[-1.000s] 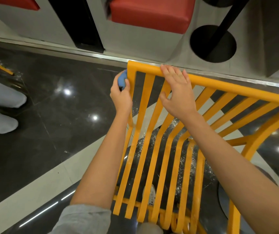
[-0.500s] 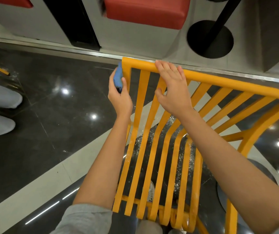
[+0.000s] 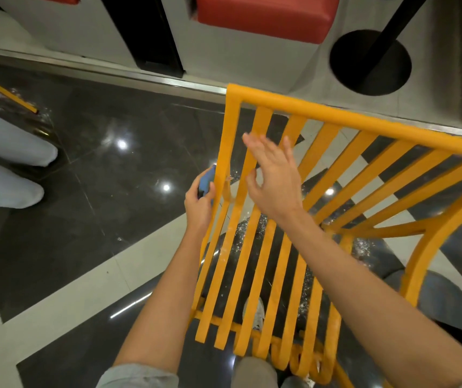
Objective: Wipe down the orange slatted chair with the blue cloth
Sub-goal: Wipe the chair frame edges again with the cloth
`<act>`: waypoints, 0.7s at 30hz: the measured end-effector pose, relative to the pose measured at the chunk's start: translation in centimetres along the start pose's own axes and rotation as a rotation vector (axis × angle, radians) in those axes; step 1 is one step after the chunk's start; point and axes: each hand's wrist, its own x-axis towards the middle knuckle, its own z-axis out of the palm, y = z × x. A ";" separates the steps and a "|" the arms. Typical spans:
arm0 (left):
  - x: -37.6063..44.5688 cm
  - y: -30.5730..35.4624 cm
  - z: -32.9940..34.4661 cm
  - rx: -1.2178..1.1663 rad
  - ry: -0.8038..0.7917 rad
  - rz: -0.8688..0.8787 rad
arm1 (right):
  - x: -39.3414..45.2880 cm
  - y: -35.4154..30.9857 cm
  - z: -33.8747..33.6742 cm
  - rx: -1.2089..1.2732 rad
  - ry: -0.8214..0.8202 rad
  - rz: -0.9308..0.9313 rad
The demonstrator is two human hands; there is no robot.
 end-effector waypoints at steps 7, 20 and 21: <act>-3.9 -4.3 -3.4 0.019 0.016 -0.161 | -3.3 -2.9 8.4 0.615 -0.388 0.750; -10.9 -8.0 -9.0 0.008 -0.050 -0.189 | -4.4 -1.9 14.1 0.750 -0.136 0.929; -11.9 -8.5 -10.5 -0.004 -0.058 -0.252 | -4.4 -2.0 14.0 0.755 -0.133 0.938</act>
